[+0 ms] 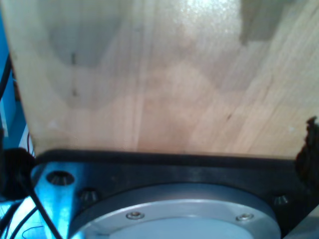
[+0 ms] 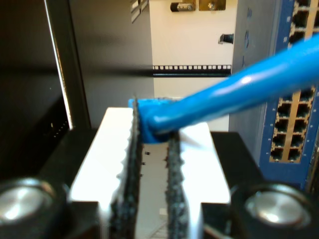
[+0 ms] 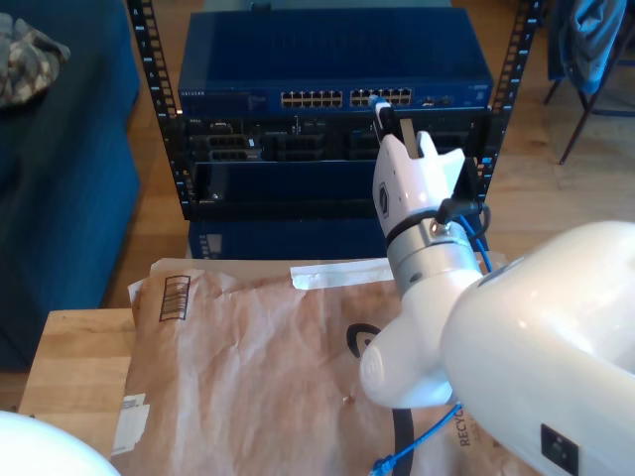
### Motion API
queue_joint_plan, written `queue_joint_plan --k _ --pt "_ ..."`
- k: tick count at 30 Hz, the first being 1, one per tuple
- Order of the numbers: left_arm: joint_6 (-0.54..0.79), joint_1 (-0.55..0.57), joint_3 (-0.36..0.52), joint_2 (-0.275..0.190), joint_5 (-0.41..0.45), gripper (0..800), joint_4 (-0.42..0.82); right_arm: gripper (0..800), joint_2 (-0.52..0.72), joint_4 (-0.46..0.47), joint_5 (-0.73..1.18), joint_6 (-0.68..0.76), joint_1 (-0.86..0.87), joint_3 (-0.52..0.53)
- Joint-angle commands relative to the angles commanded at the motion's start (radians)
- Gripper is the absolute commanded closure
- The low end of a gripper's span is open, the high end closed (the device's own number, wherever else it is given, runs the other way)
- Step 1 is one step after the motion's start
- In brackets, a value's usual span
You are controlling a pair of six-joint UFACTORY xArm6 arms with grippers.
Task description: Grab the cable and plug it in
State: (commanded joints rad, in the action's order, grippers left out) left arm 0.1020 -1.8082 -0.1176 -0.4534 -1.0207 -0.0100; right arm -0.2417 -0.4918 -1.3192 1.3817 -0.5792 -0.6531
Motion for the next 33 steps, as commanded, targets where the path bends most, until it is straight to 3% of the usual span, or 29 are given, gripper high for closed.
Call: queue_joint_plan --k 4,7,13,17,25,33 --pt "0.000 0.000 0.000 0.000 0.000 0 0.000 800 -0.025 -0.058 -0.015 -0.006 -0.002 -0.021" --pt "0.000 0.000 0.000 0.000 0.000 0 0.000 800 -0.083 -0.149 -0.017 -0.012 -0.002 -0.087" --pt "0.000 0.000 0.000 0.000 0.000 0 0.000 800 -0.209 -0.184 -0.011 -0.020 -0.002 -0.239" --pt "0.000 0.000 0.000 0.000 0.000 0 0.000 800 -0.282 -0.259 -0.012 -0.069 -0.002 -0.321" --pt "0.000 0.000 0.000 0.000 0.000 0 0.000 800 -0.356 -0.330 -0.009 -0.137 -0.002 -0.413" --pt "0.000 0.000 0.000 0.000 0.000 0 0.000 800 -0.411 -0.330 -0.003 -0.141 0.008 -0.473"
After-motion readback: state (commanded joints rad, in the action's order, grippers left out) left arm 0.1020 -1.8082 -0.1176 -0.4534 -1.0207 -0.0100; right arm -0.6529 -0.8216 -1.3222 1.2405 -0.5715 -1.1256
